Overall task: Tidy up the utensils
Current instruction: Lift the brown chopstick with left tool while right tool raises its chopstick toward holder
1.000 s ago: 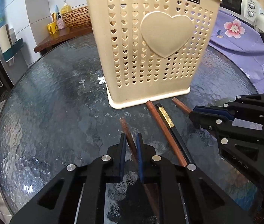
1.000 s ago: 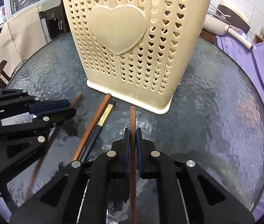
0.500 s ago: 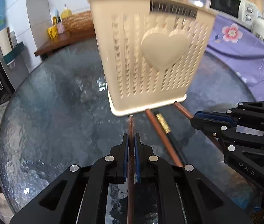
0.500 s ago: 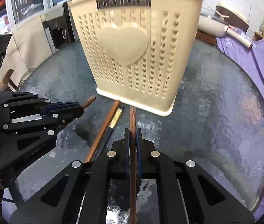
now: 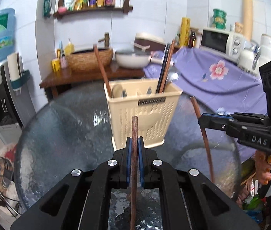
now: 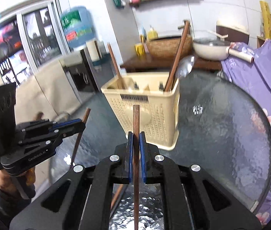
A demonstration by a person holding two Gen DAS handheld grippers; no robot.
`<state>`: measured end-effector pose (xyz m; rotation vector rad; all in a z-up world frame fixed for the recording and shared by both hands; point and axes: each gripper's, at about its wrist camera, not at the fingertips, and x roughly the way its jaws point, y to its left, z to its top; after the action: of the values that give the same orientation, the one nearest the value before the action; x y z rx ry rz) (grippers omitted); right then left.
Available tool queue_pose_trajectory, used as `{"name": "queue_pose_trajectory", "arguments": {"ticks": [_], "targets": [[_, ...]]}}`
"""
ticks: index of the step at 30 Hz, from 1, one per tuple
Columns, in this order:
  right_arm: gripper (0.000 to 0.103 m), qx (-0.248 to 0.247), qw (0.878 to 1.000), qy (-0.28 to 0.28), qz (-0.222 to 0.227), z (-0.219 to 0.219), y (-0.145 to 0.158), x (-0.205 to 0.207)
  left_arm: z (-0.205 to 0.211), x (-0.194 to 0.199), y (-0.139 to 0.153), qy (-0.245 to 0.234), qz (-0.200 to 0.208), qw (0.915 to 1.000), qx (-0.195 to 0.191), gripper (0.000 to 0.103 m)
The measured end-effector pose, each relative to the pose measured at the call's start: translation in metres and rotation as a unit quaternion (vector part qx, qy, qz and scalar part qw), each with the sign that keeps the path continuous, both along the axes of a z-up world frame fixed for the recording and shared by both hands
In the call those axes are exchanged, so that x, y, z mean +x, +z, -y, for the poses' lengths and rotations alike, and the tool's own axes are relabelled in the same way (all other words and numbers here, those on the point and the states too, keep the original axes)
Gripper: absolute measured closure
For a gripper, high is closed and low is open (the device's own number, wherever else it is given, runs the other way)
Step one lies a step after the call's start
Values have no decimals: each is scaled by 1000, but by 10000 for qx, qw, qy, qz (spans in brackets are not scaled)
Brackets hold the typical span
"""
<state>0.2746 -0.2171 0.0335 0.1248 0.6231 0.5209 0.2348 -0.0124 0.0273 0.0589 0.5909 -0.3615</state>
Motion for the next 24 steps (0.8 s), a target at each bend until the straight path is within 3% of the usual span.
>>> {"name": "queue_pose_trajectory", "arguments": {"ticks": [4, 24], "targets": [[96, -64, 9998, 32, 208, -1, 17, -10, 1, -15, 16, -53, 244, 9997, -31, 96], [96, -110, 9980, 201, 594, -10, 44, -37, -11, -33, 48, -119, 600, 9980, -184, 96]]}}
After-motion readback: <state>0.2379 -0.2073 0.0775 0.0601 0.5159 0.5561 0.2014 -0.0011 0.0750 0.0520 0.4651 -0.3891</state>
